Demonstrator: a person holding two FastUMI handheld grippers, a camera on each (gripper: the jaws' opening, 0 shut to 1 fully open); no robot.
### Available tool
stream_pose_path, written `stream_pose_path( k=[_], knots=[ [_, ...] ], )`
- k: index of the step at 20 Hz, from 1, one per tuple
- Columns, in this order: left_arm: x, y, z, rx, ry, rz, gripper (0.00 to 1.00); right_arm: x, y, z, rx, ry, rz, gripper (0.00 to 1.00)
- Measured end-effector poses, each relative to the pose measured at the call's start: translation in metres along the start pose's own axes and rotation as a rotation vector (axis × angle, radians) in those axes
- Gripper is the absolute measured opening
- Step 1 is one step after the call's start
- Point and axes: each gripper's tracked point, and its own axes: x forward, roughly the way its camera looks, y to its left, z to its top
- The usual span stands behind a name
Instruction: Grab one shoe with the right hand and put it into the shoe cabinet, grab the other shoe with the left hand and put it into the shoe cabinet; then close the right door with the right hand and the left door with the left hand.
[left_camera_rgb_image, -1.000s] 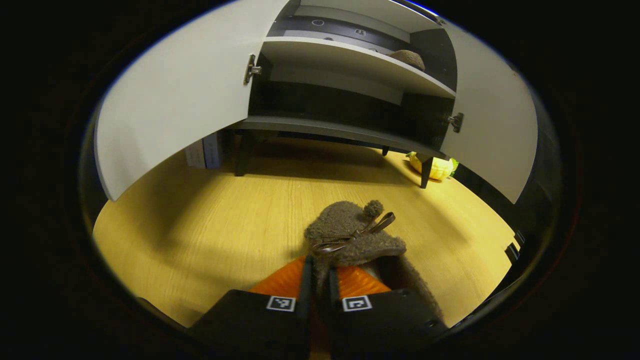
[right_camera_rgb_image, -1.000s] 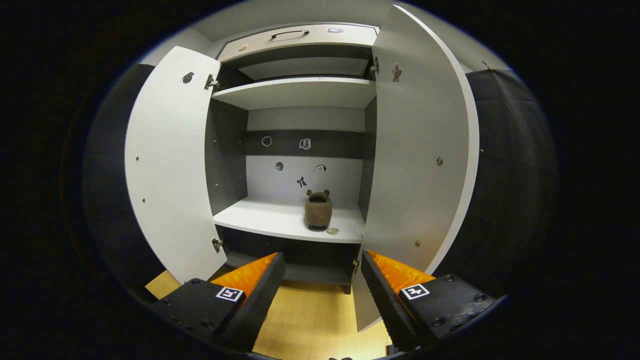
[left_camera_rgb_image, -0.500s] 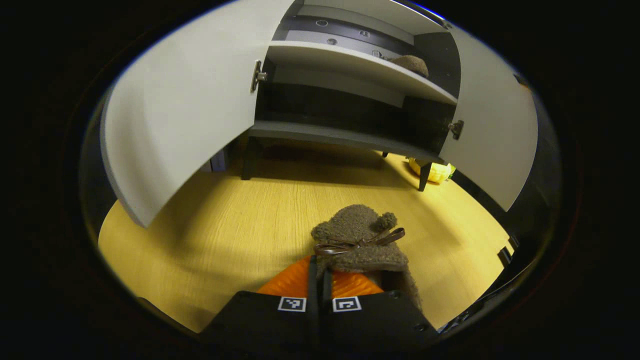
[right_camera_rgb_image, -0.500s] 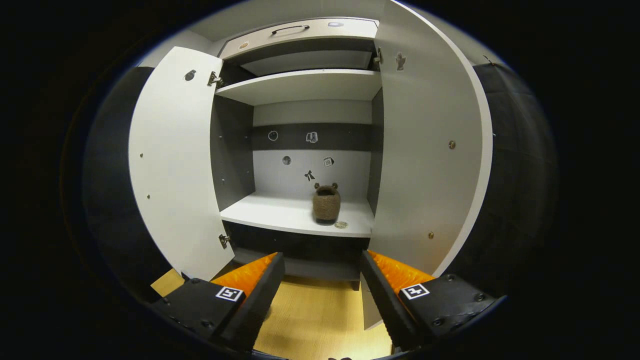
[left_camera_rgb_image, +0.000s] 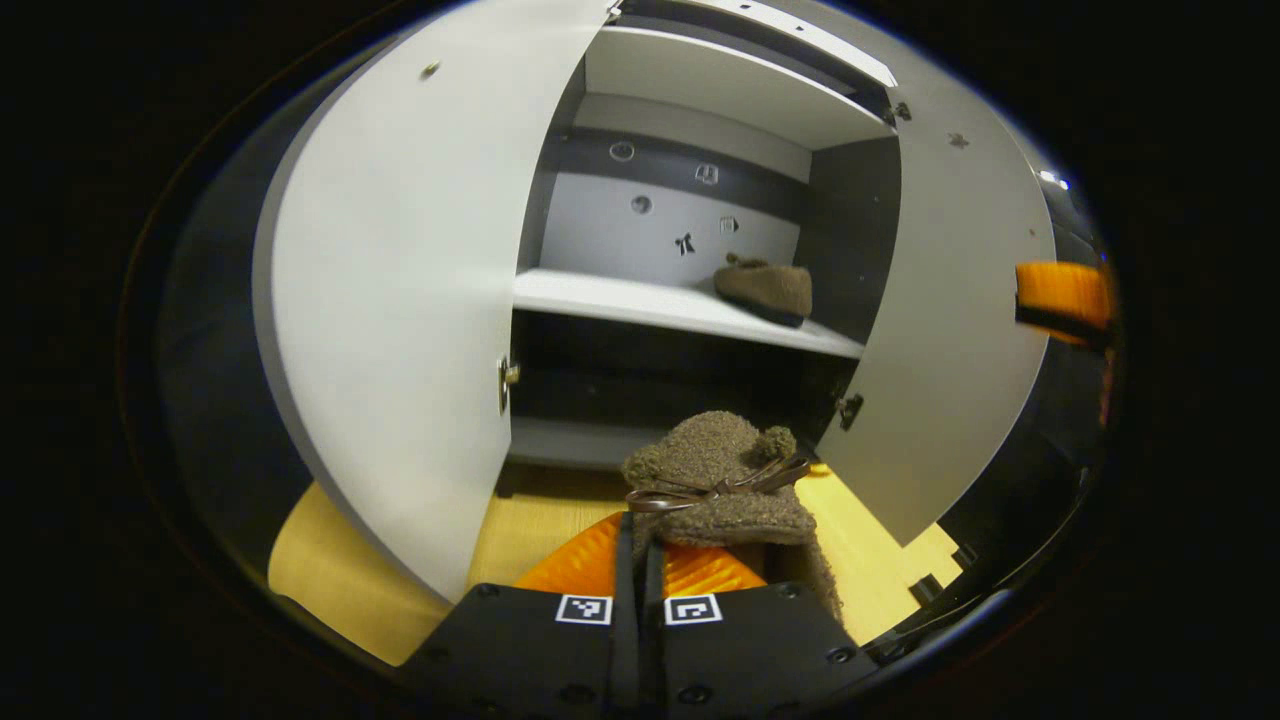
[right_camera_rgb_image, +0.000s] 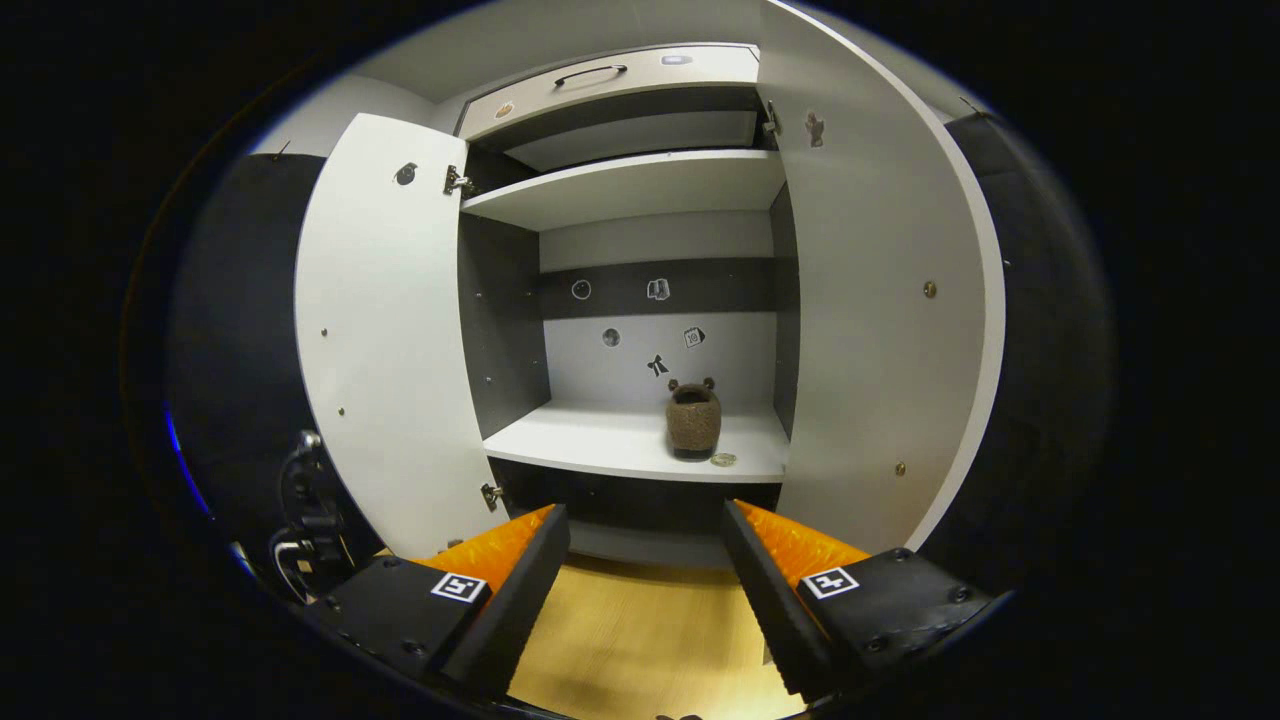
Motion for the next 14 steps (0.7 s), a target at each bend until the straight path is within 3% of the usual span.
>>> stream_pose_path(
  k=[5,10,14],
  knots=[
    [0.034,-0.022,0.094,0.068,-0.088,0.001,0.05,-0.014,0.001,-0.005,0.115,0.009,0.031,0.98],
    [0.103,-0.031,0.170,0.066,-0.152,-0.016,0.05,-0.022,0.001,-0.008,0.113,0.004,0.036,0.99],
    [0.169,-0.015,0.209,0.090,-0.160,0.026,0.05,-0.024,-0.008,-0.012,0.107,0.021,0.018,0.99]
  ],
)
